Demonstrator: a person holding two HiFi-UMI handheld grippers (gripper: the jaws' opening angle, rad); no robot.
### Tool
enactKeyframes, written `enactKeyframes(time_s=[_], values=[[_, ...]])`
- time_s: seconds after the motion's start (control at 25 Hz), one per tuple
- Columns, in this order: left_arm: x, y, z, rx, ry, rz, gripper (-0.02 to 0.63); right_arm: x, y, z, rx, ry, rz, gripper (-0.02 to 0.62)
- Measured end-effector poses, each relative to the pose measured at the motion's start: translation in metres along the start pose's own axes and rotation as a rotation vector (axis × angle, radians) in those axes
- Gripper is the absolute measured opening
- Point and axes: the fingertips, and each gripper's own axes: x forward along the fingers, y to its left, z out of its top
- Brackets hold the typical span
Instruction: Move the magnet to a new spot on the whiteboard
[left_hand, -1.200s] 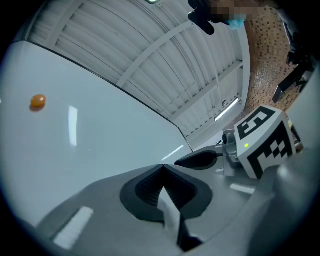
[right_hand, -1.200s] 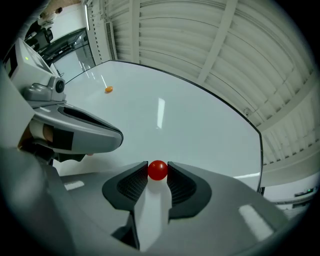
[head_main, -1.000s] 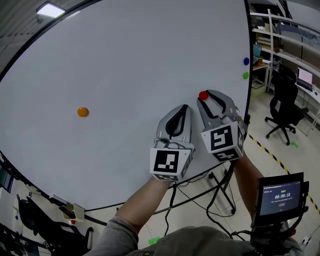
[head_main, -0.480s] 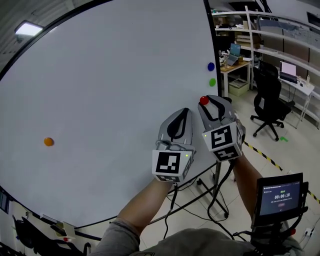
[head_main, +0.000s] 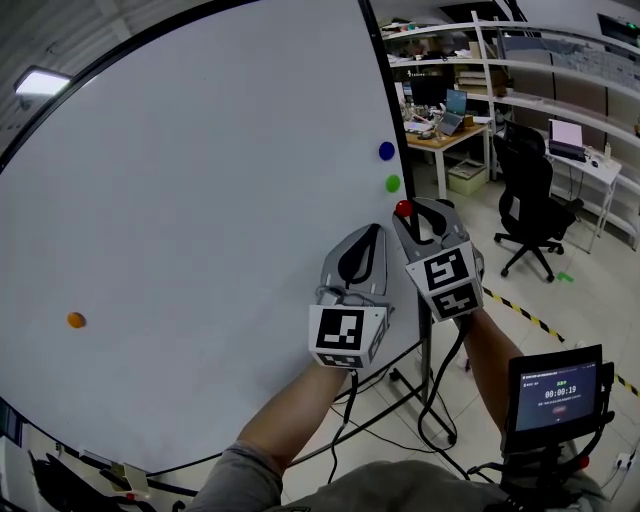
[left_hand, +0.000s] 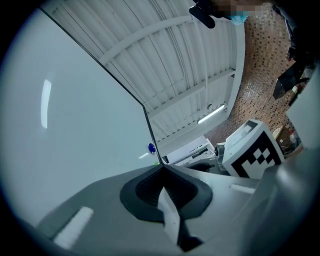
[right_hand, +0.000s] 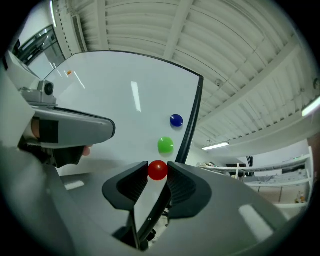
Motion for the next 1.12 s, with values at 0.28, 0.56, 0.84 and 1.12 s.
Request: enactKeyframes(time_s=[0.28, 0.56, 0.84, 1.12], values=[[0.003, -0.001, 0.001, 0.012, 0.0, -0.004, -0.003, 0.007, -0.002, -0.016, 0.194, -0.026, 0.102, 0.129], [0.003, -0.004, -0.005, 0.013, 0.006, -0.011, -0.003, 0.009, 0.002, -0.02, 0.25, -0.053, 0.134, 0.13], [0.004, -0.003, -0.007, 0.013, 0.005, -0.012, -0.003, 0.012, 0.003, -0.019, 0.235, -0.047, 0.132, 0.132], [0.001, -0.001, -0.003, 0.007, 0.002, -0.012, -0.003, 0.01, 0.004, -0.014, 0.206, -0.038, 0.129, 0.138]])
